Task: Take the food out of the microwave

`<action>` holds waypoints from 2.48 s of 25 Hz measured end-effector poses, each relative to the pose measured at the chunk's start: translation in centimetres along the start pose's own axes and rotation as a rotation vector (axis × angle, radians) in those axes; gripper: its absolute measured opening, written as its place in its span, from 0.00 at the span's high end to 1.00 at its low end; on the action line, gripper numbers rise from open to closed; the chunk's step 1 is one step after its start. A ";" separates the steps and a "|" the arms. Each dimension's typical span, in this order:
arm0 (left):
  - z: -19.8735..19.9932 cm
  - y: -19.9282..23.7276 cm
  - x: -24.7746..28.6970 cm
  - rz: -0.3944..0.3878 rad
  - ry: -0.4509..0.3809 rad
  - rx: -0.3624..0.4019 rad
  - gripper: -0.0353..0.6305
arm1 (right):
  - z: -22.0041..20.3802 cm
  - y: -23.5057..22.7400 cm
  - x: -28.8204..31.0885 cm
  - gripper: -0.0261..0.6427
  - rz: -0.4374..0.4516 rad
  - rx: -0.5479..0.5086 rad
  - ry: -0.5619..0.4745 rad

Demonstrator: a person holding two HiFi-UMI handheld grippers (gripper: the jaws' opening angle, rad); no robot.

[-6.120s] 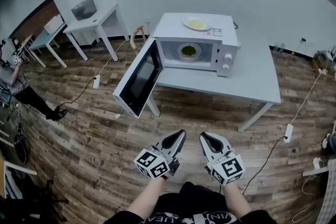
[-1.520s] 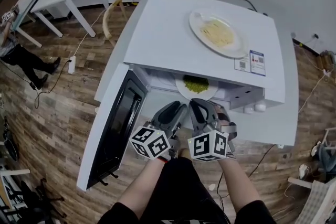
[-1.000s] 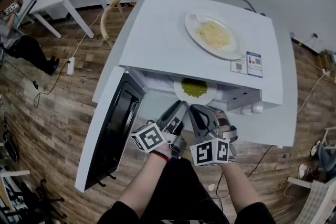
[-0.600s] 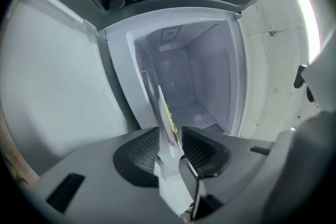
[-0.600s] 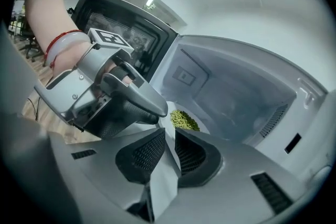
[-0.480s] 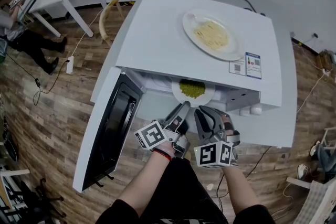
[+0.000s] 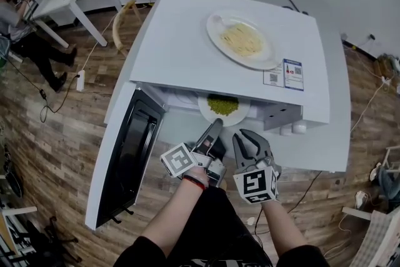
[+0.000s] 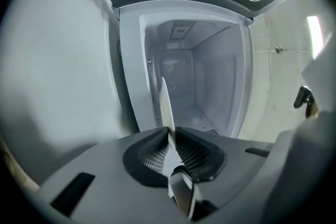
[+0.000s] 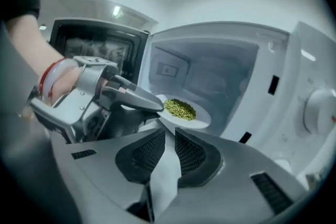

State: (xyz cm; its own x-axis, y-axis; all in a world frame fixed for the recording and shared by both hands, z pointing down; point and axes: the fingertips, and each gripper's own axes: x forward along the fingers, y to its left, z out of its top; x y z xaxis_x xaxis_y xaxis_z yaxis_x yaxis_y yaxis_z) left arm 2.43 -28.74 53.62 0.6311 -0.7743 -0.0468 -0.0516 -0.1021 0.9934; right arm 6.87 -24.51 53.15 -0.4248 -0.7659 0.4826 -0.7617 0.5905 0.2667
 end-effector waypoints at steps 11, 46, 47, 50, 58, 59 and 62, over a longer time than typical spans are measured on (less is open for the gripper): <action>-0.2 -1.4 -1.9 -0.031 0.005 -0.033 0.88 | 0.4 1.8 0.0 0.76 0.171 0.750 -0.099; -2.5 -0.4 -7.3 0.006 0.132 0.110 0.88 | 1.3 4.0 -1.2 0.77 0.130 1.145 -0.205; -2.6 -0.5 -7.3 -0.002 0.139 0.126 0.87 | 1.2 4.0 -1.3 0.77 0.119 1.136 -0.202; -2.7 -1.2 -7.2 -0.038 0.165 0.195 0.87 | 0.9 4.2 -1.5 0.77 0.096 1.128 -0.198; -2.9 -1.2 -7.9 -0.014 0.191 0.235 0.87 | 0.7 4.8 -1.8 0.78 0.069 1.126 -0.204; -2.9 -1.3 -8.0 -0.011 0.192 0.237 0.87 | 0.8 4.9 -1.9 0.78 0.071 1.125 -0.206; -2.9 -1.4 -8.4 -0.005 0.193 0.247 0.87 | 1.0 5.2 -2.1 0.78 0.083 1.110 -0.210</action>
State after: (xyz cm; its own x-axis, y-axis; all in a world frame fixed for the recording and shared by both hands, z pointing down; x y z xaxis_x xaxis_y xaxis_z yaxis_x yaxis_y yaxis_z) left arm -0.52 -20.28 52.89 0.7657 -0.6431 -0.0078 -0.2194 -0.2727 0.9367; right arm 3.31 -20.10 52.64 -0.4886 -0.8241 0.2864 -0.6956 0.1699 -0.6980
